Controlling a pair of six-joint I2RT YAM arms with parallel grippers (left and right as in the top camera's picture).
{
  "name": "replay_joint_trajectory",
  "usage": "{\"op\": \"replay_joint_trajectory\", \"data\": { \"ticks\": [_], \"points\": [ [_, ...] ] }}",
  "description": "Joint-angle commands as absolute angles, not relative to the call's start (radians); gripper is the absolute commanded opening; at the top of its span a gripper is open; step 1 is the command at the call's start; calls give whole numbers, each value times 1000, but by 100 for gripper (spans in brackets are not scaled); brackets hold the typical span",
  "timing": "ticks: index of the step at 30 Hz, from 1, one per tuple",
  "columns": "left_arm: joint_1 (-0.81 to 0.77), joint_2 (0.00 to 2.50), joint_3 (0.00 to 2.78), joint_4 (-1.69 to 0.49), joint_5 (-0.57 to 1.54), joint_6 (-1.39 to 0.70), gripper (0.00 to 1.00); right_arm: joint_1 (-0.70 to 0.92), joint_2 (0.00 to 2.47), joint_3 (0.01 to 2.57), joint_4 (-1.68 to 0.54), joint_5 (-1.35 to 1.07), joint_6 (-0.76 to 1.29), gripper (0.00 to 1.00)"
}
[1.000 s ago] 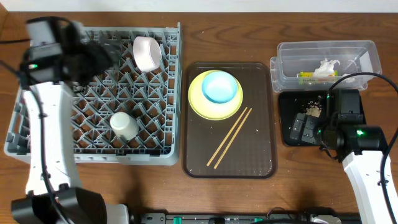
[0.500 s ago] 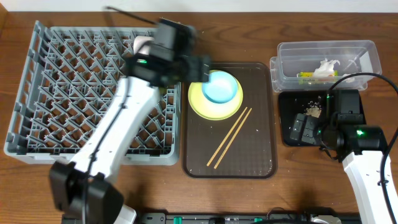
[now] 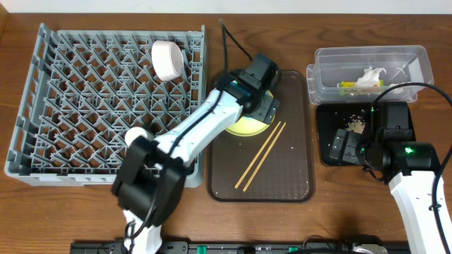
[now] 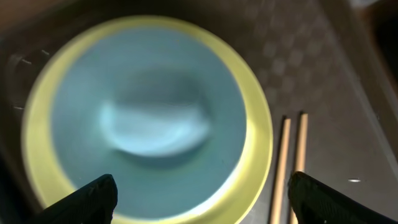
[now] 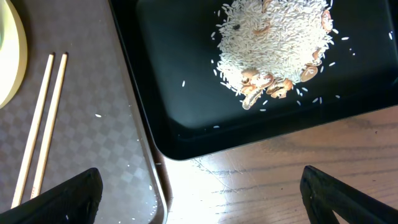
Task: Sort waste into correct bins and load items into the dishwasher rack
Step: 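Grasp the light-blue bowl off the yellow plate with left gripper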
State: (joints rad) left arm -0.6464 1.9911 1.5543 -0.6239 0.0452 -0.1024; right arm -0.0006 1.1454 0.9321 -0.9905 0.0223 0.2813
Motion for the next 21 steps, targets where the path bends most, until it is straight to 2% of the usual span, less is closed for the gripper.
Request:
{"op": "replay_joint_trajectory", "data": {
  "ticks": [1, 6, 12, 17, 18, 21],
  "points": [
    [-654, 2035, 1558, -623, 20, -81, 88, -15, 1144, 937, -992, 26, 286, 99],
    [-658, 2082, 1558, -619, 15, -82, 82, -15, 1144, 937, -992, 26, 286, 99],
    [-658, 2101, 1558, -620, 10, -82, 41, -15, 1144, 937, -992, 26, 286, 99],
    [-661, 2101, 1558, -623, 10, -82, 19, -15, 1144, 937, -992, 26, 282, 99],
    [-661, 2100, 1558, -624, 11, -83, 19, -15, 1144, 937, -992, 26, 282, 99],
    [-661, 2094, 1558, -628, 11, -83, 9, -15, 1144, 937, -992, 26, 282, 99]
  ]
}}
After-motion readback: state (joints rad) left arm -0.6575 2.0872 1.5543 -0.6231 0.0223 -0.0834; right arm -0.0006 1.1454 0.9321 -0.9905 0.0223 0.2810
